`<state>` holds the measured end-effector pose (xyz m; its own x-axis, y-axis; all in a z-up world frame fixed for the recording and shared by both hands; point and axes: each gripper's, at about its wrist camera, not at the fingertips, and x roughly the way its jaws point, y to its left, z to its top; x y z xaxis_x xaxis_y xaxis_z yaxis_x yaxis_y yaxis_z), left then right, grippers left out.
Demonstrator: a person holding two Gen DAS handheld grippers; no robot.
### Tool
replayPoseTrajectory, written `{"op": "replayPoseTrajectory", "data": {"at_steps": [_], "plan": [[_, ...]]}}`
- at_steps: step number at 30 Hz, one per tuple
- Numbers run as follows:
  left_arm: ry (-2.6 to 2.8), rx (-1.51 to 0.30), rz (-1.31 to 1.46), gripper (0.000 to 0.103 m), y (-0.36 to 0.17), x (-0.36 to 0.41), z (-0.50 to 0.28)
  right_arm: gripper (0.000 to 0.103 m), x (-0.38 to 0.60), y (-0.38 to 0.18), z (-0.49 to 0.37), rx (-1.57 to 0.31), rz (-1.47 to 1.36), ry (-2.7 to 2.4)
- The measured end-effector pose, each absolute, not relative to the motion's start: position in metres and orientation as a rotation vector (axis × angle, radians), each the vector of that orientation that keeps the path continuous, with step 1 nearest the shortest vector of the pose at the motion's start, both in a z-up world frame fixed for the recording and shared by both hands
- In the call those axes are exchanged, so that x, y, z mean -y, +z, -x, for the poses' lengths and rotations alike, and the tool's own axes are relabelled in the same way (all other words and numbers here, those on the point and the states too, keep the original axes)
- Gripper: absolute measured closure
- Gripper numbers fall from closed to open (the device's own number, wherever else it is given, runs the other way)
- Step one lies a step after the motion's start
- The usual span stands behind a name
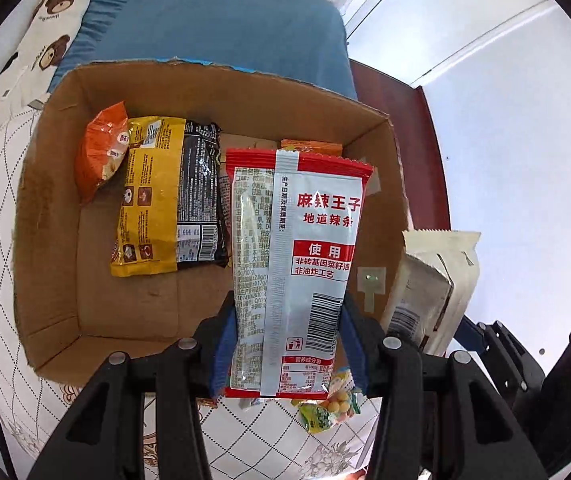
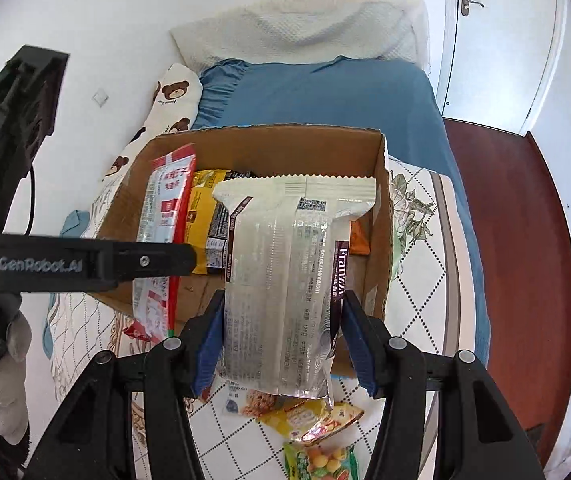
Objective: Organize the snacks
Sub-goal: 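Lower both packets into the box and open both tools, then move both open tools back over the remaining snacks on the bed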
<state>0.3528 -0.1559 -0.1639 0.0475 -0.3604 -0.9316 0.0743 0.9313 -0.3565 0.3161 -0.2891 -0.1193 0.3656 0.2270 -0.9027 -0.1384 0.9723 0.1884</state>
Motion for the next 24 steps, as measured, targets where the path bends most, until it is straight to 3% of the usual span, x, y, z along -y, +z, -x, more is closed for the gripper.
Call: {"op": "replayPoseTrajectory", "data": {"at_steps": [9, 11, 13, 14, 24], "plan": [[-0.294, -1.632, 0.275, 0.057, -0.225, 0.166, -0.376, 0.042, 0.281, -0.183, -0.361, -1.325, -0.076, 0.233], [-0.3, -1.63, 0.249, 0.05, -0.23, 0.169, -0.376, 0.027, 0.279, -0.193, -0.363, -1.36, -0.081, 0.238], [-0.305, -1.627, 0.237, 0.023, -0.232, 0.173, -0.375, 0.012, 0.278, -0.201, -0.365, -1.375, -0.073, 0.234], [-0.306, -1.622, 0.235, 0.019, -0.232, 0.173, -0.376, 0.01, 0.277, -0.203, -0.367, -1.383, -0.071, 0.236], [-0.193, -1.489, 0.14, 0.018, -0.205, 0.149, -0.358, 0.009, 0.278, -0.199, -0.363, -1.347, -0.053, 0.223]]}}
